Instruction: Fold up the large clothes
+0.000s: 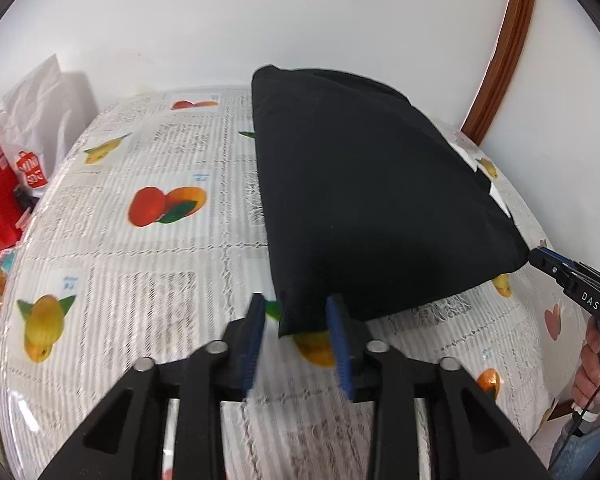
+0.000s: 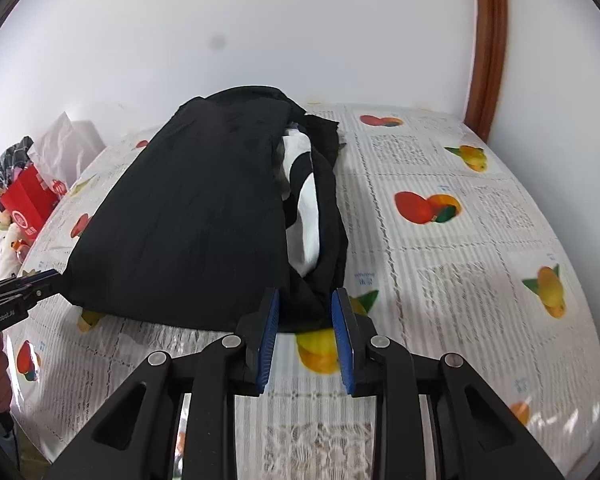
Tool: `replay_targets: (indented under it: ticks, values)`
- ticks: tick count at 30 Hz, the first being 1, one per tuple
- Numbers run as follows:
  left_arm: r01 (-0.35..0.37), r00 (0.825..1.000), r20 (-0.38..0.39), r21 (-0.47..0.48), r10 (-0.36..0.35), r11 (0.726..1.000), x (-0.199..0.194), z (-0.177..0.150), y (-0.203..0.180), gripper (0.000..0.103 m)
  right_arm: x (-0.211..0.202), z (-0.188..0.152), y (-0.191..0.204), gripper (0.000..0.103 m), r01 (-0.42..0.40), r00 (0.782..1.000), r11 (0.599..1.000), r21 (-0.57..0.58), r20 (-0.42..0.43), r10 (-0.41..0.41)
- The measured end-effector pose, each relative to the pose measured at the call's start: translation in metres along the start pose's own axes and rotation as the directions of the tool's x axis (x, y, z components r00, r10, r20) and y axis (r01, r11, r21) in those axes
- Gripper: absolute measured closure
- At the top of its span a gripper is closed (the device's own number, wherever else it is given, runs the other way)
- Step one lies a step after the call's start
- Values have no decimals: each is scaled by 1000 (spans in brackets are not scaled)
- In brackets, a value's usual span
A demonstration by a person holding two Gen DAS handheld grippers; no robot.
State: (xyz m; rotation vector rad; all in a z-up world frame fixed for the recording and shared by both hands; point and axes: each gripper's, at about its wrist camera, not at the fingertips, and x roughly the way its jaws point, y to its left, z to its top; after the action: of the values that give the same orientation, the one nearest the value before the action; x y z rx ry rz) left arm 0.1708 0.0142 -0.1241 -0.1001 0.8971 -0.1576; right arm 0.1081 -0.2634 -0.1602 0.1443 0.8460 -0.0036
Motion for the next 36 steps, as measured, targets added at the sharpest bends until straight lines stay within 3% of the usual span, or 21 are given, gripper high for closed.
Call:
replay_targets:
  ticks: [2,6,12,14,16,17,25,36]
  values:
    - [-19,999,25,1,19,1000,-15,-4,0,63,-12,-2,3,75,9,1000,1000,9,-5,-9]
    - [-46,997,69,2,46,999,-47,-13,-2,51,-41,-8,12,59,50,999,999,16,10,-50]
    - [-88,985,149,6,87,996,-96,-27,-11,36,-89,-17,24,52,81,996,996,41,46,-82]
    - [-101,980,172,3,99,995,-111,-32,-14,33,-107,-22,26,40,94,993,994,58,67,-97]
    - [-112,976,190,7,109,994,-124,-37,-18,29,-127,-28,30,17,102,989,993,56,105,-107]
    - [-120,973,201,12,115,993,-132,-40,-21,28,-137,-32,33,14,109,985,993,52,127,-115]
    - [-182,947,276,29,167,983,-181,-61,-39,16,-189,-57,42,8,157,970,987,38,184,-161]
    - [-186,935,311,19,171,982,-209,-76,-51,12,-226,-75,37,3,190,957,980,52,215,-197]
